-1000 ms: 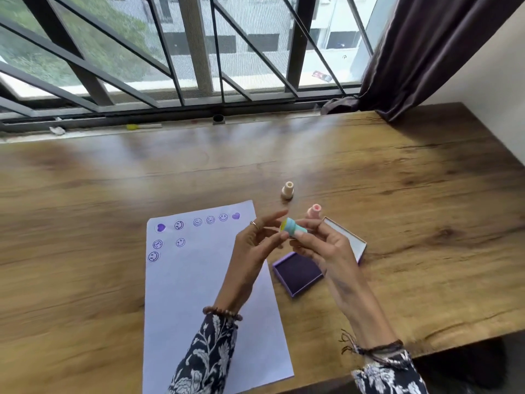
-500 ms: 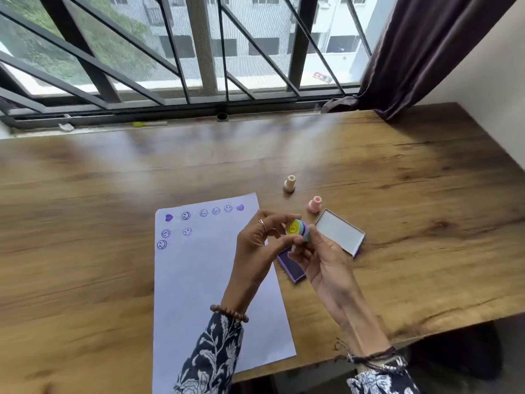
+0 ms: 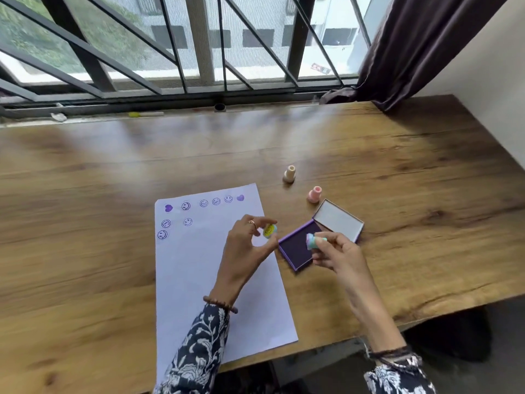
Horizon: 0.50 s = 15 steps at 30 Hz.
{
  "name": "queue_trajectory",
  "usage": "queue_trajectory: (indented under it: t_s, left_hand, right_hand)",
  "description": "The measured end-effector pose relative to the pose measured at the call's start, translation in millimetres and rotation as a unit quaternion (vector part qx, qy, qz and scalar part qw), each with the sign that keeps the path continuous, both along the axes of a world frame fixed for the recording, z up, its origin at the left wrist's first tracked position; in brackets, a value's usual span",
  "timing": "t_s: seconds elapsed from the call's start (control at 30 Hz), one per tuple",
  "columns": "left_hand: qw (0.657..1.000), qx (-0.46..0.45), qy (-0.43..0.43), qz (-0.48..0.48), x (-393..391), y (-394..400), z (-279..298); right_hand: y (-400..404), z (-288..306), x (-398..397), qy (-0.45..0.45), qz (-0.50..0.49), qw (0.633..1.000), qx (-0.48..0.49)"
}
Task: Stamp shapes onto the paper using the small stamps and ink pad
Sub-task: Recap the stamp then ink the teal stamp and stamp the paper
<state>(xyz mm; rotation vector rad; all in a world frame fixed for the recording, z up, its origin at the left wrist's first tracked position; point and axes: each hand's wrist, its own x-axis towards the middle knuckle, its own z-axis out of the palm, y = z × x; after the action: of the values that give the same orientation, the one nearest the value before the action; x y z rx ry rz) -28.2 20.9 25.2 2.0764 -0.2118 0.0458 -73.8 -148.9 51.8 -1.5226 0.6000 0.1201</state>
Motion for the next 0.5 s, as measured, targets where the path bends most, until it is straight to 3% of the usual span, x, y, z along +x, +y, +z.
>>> queue_trajectory:
  t_s: [0.07,0.13,0.2,0.33,0.5]
  left_hand:
    - [0.996,-0.069,0.054,0.036,-3.0,2.3,-4.2]
    - [0.978,-0.15,0.131,0.064,-4.2,3.1,-5.7]
    - [0.977,-0.147,0.146,0.061,-5.0,2.5,-6.6]
    - [0.997,-0.035,0.075,-0.006,-5.2,-0.9,-6.1]
    - [0.996,0.005,0.067,-0.052,-2.5,-0.9,-12.1]
  right_hand:
    - [-0.5,-0.7,1.3,0.002,0.028,0.986,-0.165]
    - [2.3,-0.4,3.3,-0.018,0.082,0.946,-0.314]
    - [7.3,-0.5,6.4,-0.036,0.136,0.899,-0.415]
    - [17.9,2.2,11.4,-0.034,0.194,0.846,-0.495]
    - [29.0,4.8,15.0,-0.054,0.216,0.81,-0.543]
